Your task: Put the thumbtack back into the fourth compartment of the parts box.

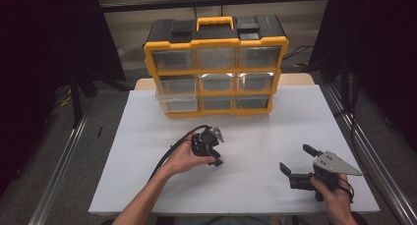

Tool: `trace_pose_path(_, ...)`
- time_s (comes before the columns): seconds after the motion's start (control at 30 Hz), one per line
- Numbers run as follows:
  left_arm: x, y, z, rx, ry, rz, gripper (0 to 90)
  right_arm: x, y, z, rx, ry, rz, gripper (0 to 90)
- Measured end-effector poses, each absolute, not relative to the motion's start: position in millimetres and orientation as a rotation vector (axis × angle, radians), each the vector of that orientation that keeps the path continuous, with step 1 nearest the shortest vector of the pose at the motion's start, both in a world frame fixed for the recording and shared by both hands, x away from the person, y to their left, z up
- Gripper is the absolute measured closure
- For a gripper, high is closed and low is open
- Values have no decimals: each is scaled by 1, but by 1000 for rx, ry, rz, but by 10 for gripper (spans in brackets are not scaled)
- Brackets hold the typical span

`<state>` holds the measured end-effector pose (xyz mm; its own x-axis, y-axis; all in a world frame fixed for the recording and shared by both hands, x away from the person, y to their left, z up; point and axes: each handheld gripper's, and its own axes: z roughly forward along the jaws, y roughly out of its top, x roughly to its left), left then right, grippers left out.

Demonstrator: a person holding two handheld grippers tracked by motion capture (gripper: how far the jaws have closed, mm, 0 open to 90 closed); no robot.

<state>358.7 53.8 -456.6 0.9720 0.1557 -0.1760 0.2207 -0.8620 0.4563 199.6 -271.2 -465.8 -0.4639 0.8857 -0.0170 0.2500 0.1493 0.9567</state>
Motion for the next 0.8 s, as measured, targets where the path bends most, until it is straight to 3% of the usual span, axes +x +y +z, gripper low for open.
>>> trace_pose_path(0.5,356,51,-456,2647,208,-179,768,199,-271,-466,1085,1819,1333,8)
trace_pose_path(0.6,356,50,-457,2641,187,-179,827,199,-271,-466,1084,1819,1333,8)
trace_pose_path(0.8,355,50,-457,2643,185,-177,830,199,-272,-466,1085,1819,1330,8)
